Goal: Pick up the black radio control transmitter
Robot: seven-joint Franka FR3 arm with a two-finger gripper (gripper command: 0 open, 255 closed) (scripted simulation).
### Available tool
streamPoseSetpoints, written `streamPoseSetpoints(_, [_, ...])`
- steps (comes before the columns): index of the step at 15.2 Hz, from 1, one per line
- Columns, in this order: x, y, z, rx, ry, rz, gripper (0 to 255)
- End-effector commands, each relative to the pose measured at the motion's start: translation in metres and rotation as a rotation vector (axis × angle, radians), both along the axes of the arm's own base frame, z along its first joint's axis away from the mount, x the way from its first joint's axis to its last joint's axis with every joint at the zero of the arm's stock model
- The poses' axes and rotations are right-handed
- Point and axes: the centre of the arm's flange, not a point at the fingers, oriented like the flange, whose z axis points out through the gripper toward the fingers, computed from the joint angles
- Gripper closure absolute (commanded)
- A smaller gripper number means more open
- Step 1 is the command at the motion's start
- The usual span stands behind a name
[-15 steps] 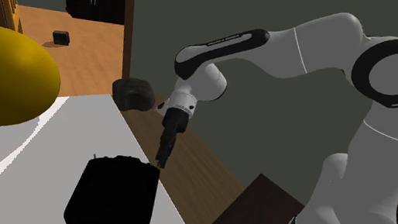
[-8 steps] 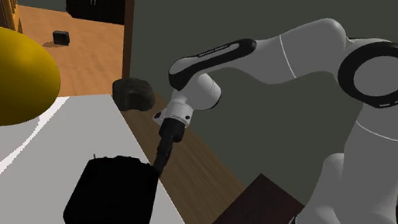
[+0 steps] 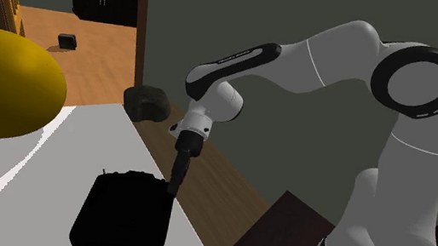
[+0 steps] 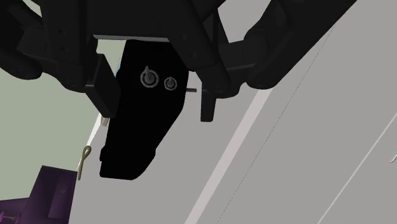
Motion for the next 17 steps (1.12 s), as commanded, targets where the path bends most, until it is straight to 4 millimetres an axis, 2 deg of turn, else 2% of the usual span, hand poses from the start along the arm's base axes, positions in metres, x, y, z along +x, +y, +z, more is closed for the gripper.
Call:
streamPoseSetpoints(1, [0.000, 0.000, -0.001, -0.001, 0.001, 0.001, 255])
streamPoseSetpoints(3, [0.000, 0.000, -0.001, -0.001, 0.001, 0.001, 255])
streamPoseSetpoints(17, [0.000, 0.000, 0.073, -0.001, 0.001, 0.001, 255])
